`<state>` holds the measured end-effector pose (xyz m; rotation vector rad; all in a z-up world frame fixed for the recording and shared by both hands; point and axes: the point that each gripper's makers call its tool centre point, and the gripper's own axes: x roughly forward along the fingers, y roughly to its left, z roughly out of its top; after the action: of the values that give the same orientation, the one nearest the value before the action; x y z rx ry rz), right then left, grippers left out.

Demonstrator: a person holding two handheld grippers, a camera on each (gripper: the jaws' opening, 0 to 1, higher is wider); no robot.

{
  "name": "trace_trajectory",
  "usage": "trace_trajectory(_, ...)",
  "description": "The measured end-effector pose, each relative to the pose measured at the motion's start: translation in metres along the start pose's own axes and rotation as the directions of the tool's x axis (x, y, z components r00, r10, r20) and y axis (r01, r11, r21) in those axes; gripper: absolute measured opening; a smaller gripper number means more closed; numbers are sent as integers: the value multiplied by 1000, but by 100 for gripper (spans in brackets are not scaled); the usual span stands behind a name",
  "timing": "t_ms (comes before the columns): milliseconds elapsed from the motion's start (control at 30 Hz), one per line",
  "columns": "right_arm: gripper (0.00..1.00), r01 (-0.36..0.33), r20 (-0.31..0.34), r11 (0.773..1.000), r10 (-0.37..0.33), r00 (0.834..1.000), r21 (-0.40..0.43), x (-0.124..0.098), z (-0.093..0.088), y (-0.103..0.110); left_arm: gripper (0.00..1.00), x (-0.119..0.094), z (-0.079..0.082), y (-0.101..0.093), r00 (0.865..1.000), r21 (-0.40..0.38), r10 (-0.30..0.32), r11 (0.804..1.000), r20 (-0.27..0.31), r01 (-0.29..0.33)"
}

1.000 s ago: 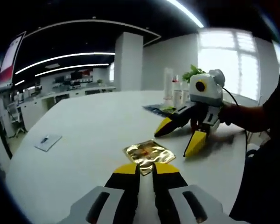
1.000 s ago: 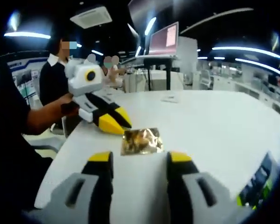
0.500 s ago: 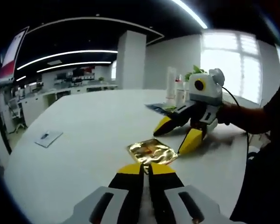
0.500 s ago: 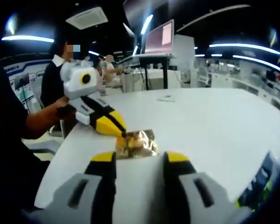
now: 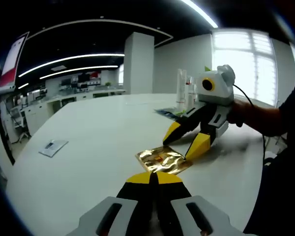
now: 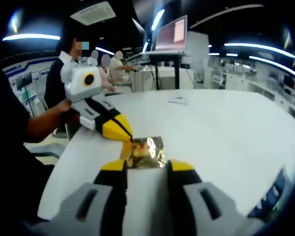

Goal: Arrange the skincare products in the storage area until every visible bottle or jar stands upright without overlapping.

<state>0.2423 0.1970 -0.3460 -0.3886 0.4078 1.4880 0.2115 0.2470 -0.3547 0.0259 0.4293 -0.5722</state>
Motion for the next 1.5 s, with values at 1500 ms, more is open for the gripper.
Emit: trace_trajectory(1500,9,-70,55,954,56,997,292,5,10,7,0,0,-1,-2,1000,14,0,1000,12,-1)
